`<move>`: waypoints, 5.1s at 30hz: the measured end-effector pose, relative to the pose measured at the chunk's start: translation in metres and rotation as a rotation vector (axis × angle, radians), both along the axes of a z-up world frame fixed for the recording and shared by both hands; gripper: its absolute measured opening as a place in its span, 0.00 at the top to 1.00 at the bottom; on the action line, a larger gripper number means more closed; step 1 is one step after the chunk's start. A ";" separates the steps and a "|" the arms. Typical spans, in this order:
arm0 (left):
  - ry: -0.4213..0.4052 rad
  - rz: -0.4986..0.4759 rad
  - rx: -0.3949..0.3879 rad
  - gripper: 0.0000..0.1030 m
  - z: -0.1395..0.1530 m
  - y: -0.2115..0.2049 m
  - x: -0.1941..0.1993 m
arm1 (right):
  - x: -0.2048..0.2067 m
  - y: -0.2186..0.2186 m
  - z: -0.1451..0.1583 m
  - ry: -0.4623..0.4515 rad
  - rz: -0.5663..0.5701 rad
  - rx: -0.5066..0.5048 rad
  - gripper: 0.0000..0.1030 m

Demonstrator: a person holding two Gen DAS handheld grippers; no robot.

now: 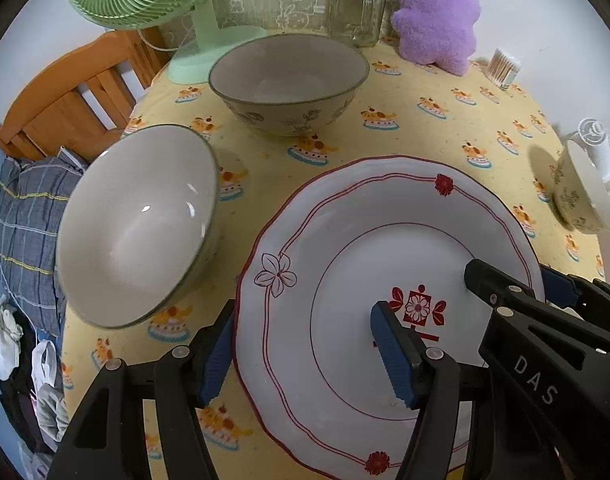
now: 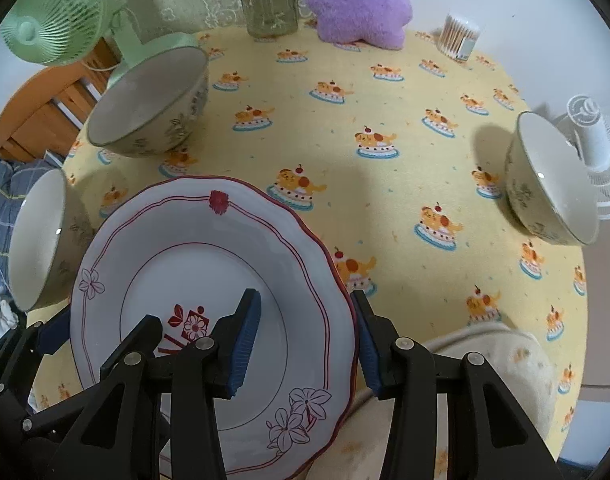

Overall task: Organize plates and bowls
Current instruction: 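Lift the red-rimmed plate and carry it toward the plate stack, then carry the red-rimmed plate over the orange-floral plate stack with both tools, then lower the red-rimmed plate onto the plate stack with both tools, then open both tools to release the red-rimmed plate and withdraw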

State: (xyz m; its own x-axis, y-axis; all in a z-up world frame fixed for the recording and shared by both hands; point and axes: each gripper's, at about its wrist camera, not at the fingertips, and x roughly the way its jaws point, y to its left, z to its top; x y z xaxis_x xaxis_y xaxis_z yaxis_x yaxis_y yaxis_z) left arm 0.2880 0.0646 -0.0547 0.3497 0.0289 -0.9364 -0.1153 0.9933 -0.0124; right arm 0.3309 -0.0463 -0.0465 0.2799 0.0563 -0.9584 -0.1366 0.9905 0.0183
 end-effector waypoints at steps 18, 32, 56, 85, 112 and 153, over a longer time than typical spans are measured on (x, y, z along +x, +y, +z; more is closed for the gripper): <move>-0.053 -0.194 -0.026 0.36 0.037 -0.010 -0.070 | -0.095 -0.006 0.050 -0.060 -0.171 -0.033 0.45; -0.061 -0.277 -0.026 0.36 0.043 -0.050 -0.098 | -0.142 -0.045 0.060 -0.085 -0.271 -0.010 0.39; 0.018 -0.212 -0.051 0.36 0.012 -0.190 -0.086 | -0.127 -0.190 0.036 -0.008 -0.206 -0.038 0.39; 0.044 -0.200 0.055 0.34 -0.009 -0.212 -0.065 | -0.114 -0.209 0.021 0.011 -0.205 0.009 0.42; 0.026 -0.095 0.069 0.26 0.003 -0.184 -0.074 | -0.096 -0.192 0.020 -0.011 -0.092 -0.013 0.74; -0.055 -0.199 -0.012 0.12 0.038 -0.112 -0.099 | -0.131 -0.109 0.056 -0.100 -0.103 -0.007 0.26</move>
